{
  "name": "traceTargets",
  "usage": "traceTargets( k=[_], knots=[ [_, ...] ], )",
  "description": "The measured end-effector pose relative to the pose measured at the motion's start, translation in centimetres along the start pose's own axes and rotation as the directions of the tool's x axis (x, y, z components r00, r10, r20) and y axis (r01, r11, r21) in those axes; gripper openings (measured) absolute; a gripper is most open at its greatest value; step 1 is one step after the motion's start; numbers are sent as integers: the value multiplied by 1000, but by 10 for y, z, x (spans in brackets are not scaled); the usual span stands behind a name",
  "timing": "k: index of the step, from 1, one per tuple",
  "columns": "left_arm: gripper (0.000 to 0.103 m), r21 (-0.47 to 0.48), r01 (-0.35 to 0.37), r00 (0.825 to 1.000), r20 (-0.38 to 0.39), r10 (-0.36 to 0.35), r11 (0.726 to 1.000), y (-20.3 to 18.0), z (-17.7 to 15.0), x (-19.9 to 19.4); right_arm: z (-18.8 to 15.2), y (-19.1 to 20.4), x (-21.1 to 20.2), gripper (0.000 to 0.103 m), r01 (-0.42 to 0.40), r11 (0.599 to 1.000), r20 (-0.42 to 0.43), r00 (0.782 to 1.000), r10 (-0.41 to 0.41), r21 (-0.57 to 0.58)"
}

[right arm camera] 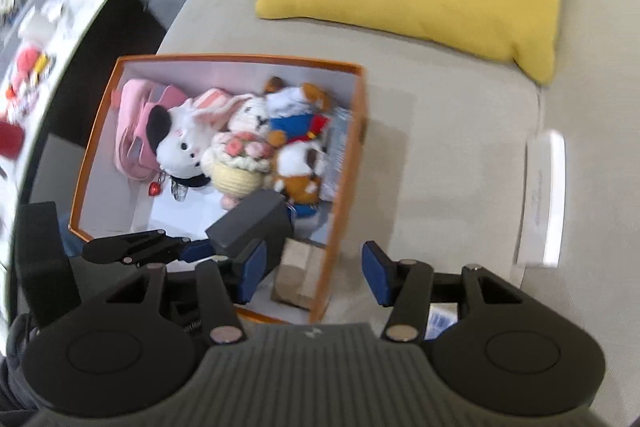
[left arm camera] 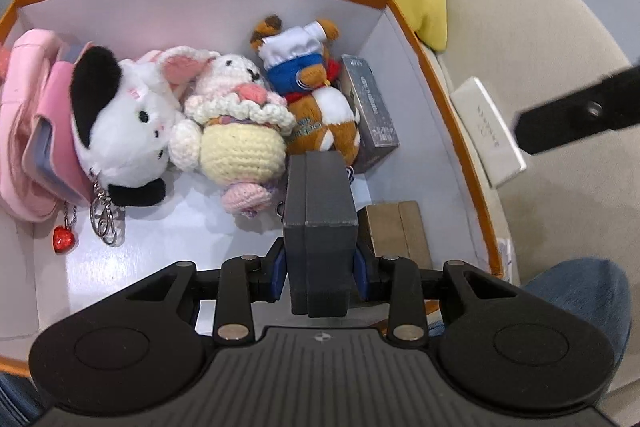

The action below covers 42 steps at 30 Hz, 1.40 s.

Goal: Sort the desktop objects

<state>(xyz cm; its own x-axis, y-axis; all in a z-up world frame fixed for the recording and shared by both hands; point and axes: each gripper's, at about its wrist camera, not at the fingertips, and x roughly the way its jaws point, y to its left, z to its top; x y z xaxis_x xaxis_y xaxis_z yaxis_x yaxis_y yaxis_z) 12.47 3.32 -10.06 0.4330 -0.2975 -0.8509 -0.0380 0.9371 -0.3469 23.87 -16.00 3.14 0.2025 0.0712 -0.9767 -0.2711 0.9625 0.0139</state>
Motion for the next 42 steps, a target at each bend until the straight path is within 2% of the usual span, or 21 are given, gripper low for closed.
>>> traceTargets(
  k=[6, 10, 12, 23, 27, 31, 33, 36, 39, 42],
  knots=[
    [38, 66, -27, 999, -34, 29, 997, -8, 11, -16, -23, -45, 4, 56, -54, 991, -4, 998, 55, 123],
    [38, 177, -65, 992, -97, 83, 982, -16, 28, -27, -25, -53, 3, 56, -87, 988, 18, 996, 86, 126],
    [38, 202, -52, 988, -133, 80, 978, -15, 36, -29, -24, -54, 2, 56, -102, 989, 39, 994, 99, 110],
    [38, 208, -19, 953, -292, 80, 978, -8, 65, -30, -24, -67, 14, 56, -152, 982, 71, 987, 145, 113],
    [38, 229, -10, 935, -344, 90, 973, -10, 73, -27, -25, -75, 18, 56, -166, 979, 72, 985, 158, 123],
    [38, 198, 21, 914, -401, 62, 980, -10, 81, -16, -25, -82, 24, 56, -181, 974, 73, 982, 172, 133],
    [38, 194, 33, 900, -432, 55, 980, -10, 87, -13, -26, -84, 26, 56, -188, 972, 70, 981, 179, 139],
    [38, 195, 50, 864, -501, 55, 980, -11, 99, -6, -27, -89, 28, 56, -190, 972, 68, 981, 182, 139],
    [38, 228, 74, 800, -595, 79, 971, -19, 109, 11, -27, -94, 30, 56, -200, 968, 73, 979, 191, 154],
    [38, 234, 68, 747, -656, 106, 970, -21, 114, 31, -27, -96, 31, 56, -211, 963, 78, 977, 200, 166]
  ],
)
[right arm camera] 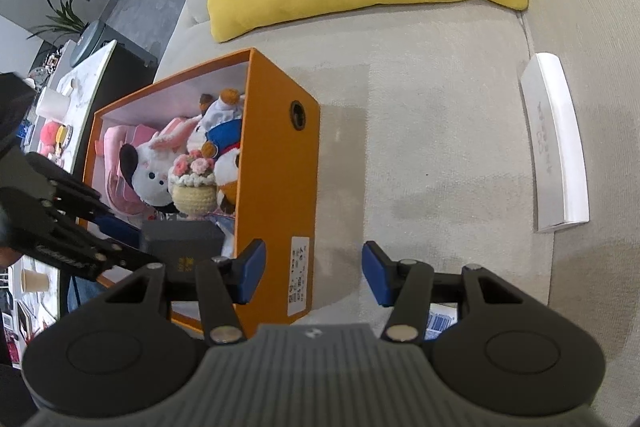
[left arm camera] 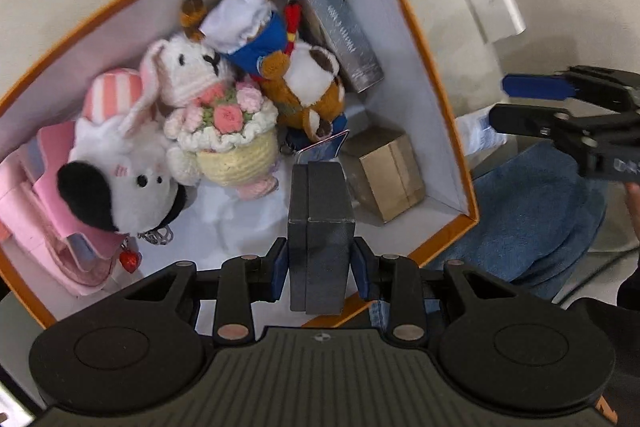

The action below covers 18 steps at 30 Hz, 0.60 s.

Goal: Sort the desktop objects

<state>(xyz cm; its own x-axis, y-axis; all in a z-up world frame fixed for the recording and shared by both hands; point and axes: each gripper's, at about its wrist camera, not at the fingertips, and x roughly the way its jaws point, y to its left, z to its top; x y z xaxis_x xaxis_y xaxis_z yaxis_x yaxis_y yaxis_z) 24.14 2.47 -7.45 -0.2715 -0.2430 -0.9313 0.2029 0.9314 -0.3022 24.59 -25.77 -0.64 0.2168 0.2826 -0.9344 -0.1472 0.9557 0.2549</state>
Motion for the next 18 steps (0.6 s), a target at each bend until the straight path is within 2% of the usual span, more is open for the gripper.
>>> traceTargets(
  k=[3, 7, 9, 12, 14, 16, 18],
  knots=[
    [38, 1, -2, 1000, -29, 2, 1000, -4, 12, 11, 1, -1, 1, 56, -9, 1000, 1, 1000, 9, 3],
    [38, -35, -5, 1000, -1, 5, 999, -5, 19, 20, 1, -3, 3, 56, -6, 1000, -2, 1000, 6, -5],
    [38, -84, 13, 1000, 21, -11, 996, 1, 18, 23, 0, -2, 4, 56, -5, 1000, -3, 1000, 5, -10],
    [38, -188, 70, 996, 72, -58, 980, 15, 12, 27, -1, -1, 8, 56, -14, 1000, -4, 1000, 14, -17],
    [39, -259, 126, 988, 120, -97, 958, 25, 3, 30, -1, 0, 10, 56, -17, 1000, -3, 1000, 17, -24],
    [40, -297, 184, 975, 175, -136, 937, 29, -9, 34, -2, 2, 13, 56, -14, 999, -2, 1000, 14, -33],
    [43, -315, 249, 955, 240, -177, 916, 31, -20, 36, -2, 4, 15, 56, -14, 999, -4, 1000, 14, -40]
  ],
)
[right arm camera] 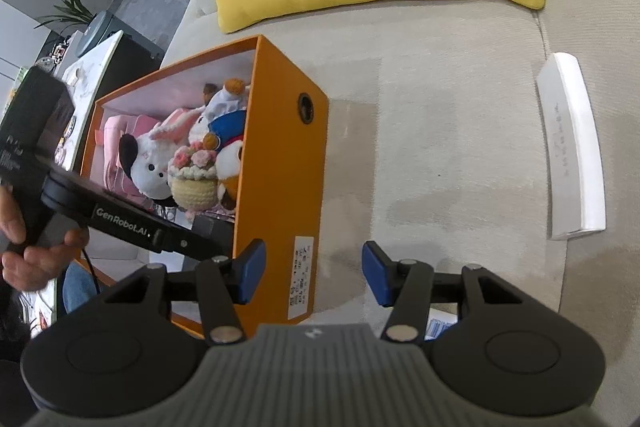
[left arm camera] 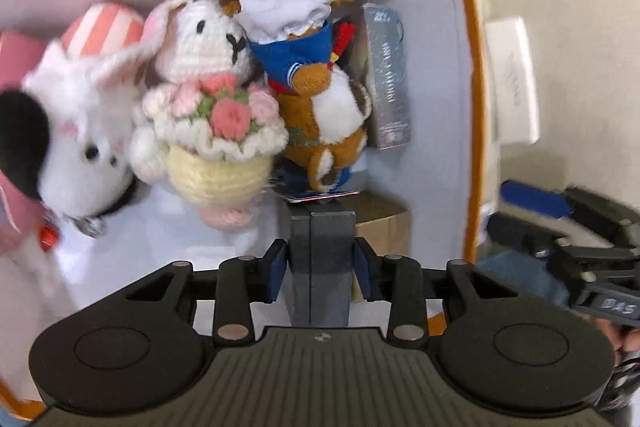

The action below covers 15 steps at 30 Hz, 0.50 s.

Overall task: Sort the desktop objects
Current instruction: 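Lower the black box into the orange box with the left tool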

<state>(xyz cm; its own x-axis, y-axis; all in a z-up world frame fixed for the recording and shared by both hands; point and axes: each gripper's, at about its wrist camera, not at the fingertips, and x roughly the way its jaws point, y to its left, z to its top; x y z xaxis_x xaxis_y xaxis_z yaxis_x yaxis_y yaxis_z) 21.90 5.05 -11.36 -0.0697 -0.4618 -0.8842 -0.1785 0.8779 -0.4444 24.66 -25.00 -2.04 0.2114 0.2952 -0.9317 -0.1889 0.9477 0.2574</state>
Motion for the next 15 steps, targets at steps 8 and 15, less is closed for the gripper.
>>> traceTargets(
  k=[8, 15],
  knots=[
    [59, 3, 133, 979, 155, -132, 991, 15, -33, -5, -6, 4, 3, 56, -8, 1000, -1, 1000, 8, -6],
    [54, 59, 187, 949, 249, -196, 981, 25, -65, -17, -15, -5, -12, 56, 62, 998, 21, 998, -61, -19]
  ],
)
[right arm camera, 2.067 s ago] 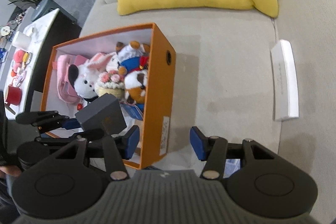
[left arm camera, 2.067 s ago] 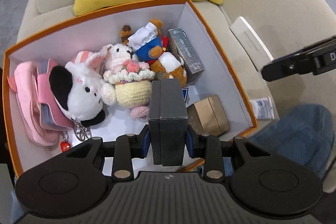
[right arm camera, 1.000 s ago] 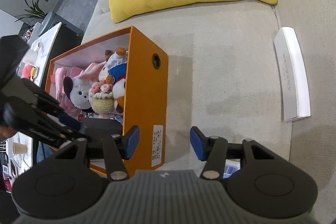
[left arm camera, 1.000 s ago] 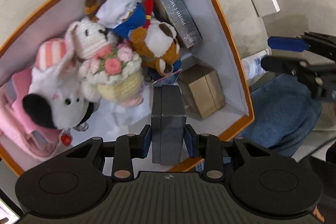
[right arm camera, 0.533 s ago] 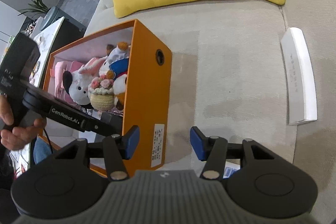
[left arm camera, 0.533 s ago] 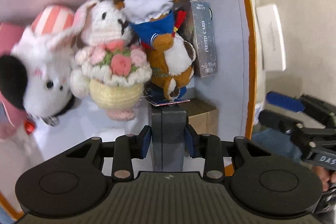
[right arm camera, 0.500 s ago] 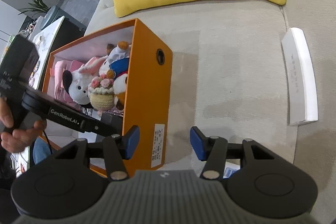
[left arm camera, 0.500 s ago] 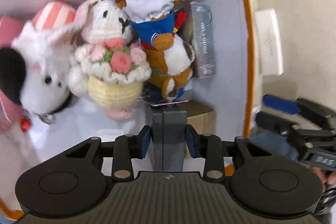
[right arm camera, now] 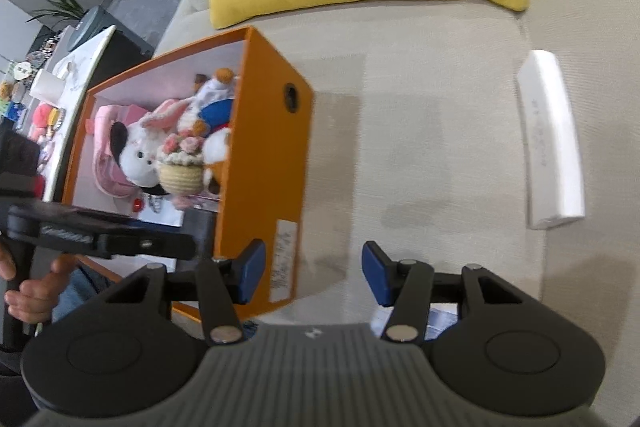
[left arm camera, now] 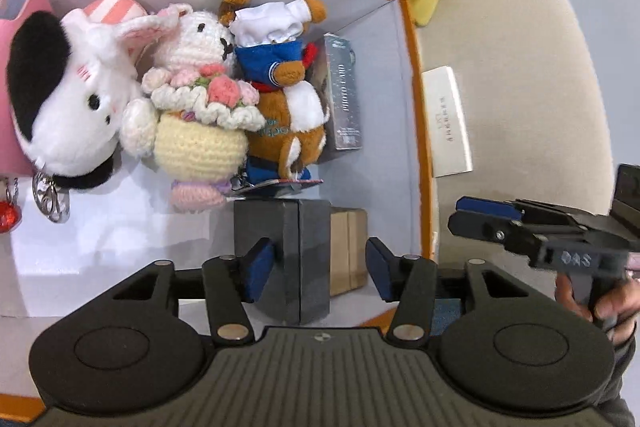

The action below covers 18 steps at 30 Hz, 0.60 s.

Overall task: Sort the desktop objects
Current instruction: 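Lower the black box into the orange box with the left tool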

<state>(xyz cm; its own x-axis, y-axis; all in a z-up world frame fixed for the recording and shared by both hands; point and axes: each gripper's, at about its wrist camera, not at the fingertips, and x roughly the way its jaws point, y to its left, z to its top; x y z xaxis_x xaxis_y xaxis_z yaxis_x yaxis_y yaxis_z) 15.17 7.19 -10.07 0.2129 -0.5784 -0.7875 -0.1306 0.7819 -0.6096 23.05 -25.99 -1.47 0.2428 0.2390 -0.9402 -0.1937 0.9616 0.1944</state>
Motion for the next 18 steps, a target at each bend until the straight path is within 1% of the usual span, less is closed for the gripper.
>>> traceTargets(
  k=[2, 6, 7, 9, 11, 14, 16, 18],
  knots=[
    [43, 17, -3, 1000, 21, 2, 1000, 0, -8, -5, -4, -6, -3, 56, 26, 1000, -1, 1000, -26, 3],
    [38, 53, -19, 999, 48, 16, 998, -6, -21, -5, -12, -16, -3, 56, 83, 996, -13, 996, -83, -11],
    [36, 56, -21, 999, 46, 19, 998, -3, -12, -6, -15, -18, -2, 56, 100, 995, -17, 995, -101, -23],
    [34, 45, -28, 998, 50, 25, 999, 2, -12, -1, -19, -21, 0, 56, 131, 990, -36, 990, -133, -55],
    [33, 33, -35, 998, 54, 33, 999, 5, -10, 3, -22, -24, 5, 56, 153, 984, -72, 984, -160, -96],
    [33, 39, -40, 997, 71, 37, 998, 4, -14, -1, -28, -28, 18, 56, 196, 966, -131, 967, -219, -166],
    [33, 58, -69, 993, 96, 63, 996, 0, -16, -5, -34, -30, 29, 56, 231, 948, -171, 948, -270, -219],
    [33, 73, -84, 990, 120, 74, 994, -6, -19, -7, -39, -30, 43, 58, 259, 925, -201, 926, -320, -279]
  ],
)
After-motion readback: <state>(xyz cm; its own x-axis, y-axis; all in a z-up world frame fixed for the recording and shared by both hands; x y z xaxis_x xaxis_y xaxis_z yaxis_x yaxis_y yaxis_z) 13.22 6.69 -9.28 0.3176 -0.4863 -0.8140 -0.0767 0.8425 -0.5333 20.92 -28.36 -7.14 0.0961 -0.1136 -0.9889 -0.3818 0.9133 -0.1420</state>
